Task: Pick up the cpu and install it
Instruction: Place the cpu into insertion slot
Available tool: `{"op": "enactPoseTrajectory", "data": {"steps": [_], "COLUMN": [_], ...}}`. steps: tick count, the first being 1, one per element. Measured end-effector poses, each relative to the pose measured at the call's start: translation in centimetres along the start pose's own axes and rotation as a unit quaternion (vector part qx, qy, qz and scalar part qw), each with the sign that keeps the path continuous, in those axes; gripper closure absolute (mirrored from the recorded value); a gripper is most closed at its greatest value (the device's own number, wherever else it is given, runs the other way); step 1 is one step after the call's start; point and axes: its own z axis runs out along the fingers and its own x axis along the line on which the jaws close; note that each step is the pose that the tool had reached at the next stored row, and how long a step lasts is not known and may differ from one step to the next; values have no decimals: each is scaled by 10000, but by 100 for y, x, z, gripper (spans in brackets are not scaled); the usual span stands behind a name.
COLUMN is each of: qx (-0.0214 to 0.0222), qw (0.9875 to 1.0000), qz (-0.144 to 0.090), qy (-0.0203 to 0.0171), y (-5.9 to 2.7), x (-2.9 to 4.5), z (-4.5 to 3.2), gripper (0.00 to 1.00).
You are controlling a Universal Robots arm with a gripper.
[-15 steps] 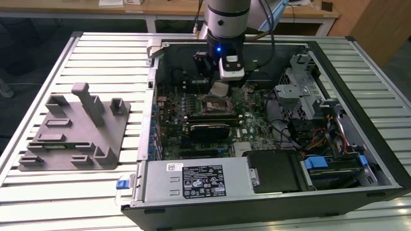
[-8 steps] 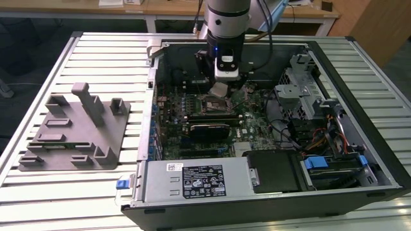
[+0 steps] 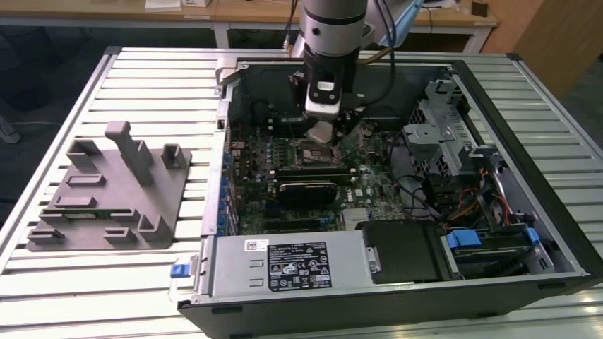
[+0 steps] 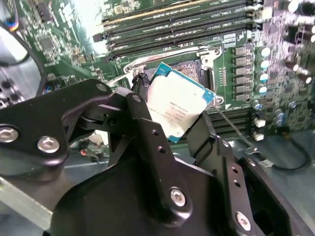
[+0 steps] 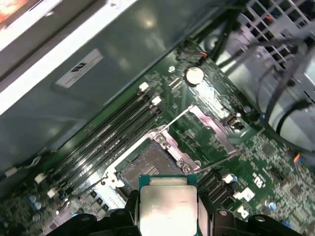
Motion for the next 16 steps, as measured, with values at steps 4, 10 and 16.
{"op": "enactPoseTrajectory", "data": {"steps": [4,10,16], "qx": [9,23,36], "qw": [9993,9959,9894], "qz": [371,908,1451], "qy": [-16,-40,-63], "y": [0,0,-1], "x": [0,0,0], "z": [3,9,15], "gripper": [45,45,45]}}
